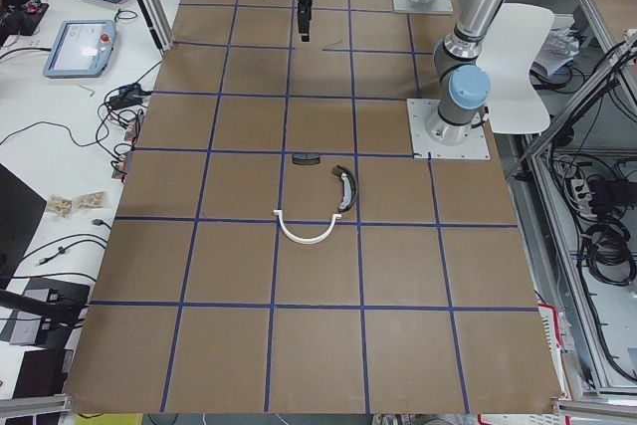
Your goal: Place bearing gear from tray to pile
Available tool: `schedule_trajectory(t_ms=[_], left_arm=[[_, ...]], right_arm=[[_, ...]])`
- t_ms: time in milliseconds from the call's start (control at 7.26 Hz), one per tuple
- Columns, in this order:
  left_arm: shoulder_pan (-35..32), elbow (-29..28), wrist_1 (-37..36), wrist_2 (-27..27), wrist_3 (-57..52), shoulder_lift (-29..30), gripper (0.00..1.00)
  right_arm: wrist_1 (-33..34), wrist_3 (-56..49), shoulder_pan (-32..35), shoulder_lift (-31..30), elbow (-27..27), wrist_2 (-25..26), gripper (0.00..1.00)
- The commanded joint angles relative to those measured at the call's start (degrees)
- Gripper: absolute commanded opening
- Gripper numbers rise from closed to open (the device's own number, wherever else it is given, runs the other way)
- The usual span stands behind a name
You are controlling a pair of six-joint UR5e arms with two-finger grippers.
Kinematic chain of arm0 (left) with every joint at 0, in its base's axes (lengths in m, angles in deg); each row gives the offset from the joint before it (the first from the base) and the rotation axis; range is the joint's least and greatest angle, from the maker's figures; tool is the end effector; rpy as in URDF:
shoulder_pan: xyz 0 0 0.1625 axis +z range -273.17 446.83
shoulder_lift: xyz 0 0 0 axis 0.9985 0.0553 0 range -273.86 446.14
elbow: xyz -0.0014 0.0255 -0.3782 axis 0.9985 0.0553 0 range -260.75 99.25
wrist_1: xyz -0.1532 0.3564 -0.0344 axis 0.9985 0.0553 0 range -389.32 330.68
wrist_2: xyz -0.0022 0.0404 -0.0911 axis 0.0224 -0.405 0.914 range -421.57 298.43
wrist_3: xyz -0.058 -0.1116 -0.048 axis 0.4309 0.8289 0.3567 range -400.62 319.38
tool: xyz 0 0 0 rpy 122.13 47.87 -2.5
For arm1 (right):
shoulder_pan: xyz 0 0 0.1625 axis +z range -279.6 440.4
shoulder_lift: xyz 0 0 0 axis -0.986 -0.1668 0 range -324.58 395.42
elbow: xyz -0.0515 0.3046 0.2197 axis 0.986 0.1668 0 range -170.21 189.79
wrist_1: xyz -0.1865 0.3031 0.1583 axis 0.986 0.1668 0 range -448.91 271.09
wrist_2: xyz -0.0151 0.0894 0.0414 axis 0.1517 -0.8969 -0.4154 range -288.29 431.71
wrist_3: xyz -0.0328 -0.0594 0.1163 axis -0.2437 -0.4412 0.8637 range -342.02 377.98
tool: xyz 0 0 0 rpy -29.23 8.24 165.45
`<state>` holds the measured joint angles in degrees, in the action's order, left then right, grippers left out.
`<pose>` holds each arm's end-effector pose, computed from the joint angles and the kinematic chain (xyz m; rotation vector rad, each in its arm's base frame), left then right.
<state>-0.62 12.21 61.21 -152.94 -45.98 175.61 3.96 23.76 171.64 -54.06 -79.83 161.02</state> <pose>-0.1096 -0.4600 0.3865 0.0775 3.1192 0.0829 0.1452 -0.4724 0.4109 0.1232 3.1234 -0.0733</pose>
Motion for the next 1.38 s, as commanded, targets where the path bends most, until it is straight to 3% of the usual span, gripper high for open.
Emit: schedule_trajectory(t_ms=[0, 276, 551, 827, 1240], left_arm=[[0.0, 0.03, 0.0, -0.12, 0.0, 0.01, 1.0], [0.0, -0.06, -0.09, -0.12, 0.0, 0.01, 1.0], [0.09, -0.06, -0.09, -0.21, 0.0, 0.09, 1.0], [0.09, -0.06, -0.18, -0.21, 0.0, 0.18, 1.0], [0.09, 0.03, -0.7, -0.21, 0.0, 0.62, 1.0]], right_arm=[[-0.32, 0.38, 0.42, -0.17, -0.72, 0.77, 1.0], [-0.33, -0.85, -0.19, 0.45, -0.73, 0.86, 1.0], [-0.15, -4.07, -8.83, 0.45, -0.73, 0.86, 1.0], [0.38, -23.44, -21.93, 1.58, -0.73, 0.95, 1.0], [9.67, -44.56, -38.37, 11.58, -0.73, 2.18, 1.0]])
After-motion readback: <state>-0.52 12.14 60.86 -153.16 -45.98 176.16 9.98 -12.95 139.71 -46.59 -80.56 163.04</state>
